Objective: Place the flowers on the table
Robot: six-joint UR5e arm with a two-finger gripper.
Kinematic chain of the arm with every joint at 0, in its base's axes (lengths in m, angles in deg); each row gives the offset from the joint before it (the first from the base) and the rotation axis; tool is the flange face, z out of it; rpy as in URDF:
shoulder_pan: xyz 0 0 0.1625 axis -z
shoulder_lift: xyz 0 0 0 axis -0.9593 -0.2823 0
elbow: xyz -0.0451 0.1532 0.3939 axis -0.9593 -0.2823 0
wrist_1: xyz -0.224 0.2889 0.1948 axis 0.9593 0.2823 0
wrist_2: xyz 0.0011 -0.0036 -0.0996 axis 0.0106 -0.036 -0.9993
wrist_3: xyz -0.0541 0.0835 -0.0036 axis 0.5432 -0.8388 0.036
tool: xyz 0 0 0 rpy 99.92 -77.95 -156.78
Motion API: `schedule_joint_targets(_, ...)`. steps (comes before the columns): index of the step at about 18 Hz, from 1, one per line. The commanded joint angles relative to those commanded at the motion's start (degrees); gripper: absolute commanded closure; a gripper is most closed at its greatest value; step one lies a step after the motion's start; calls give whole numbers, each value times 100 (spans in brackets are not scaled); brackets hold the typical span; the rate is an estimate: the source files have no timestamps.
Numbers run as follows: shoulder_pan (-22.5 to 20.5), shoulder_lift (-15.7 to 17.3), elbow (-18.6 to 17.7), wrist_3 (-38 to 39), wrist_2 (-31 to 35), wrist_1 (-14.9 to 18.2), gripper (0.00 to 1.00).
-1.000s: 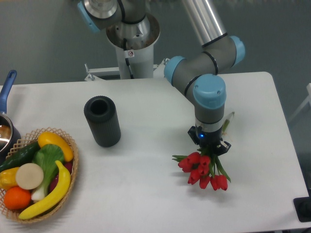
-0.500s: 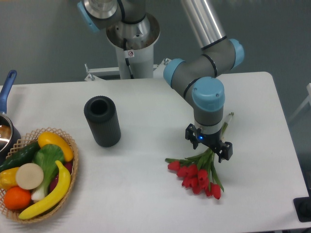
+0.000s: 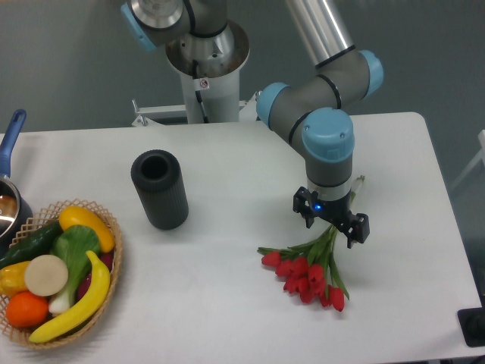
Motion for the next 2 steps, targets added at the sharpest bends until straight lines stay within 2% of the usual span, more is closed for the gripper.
schedule_joint_targets(2,0,0,0,0,0,0,0)
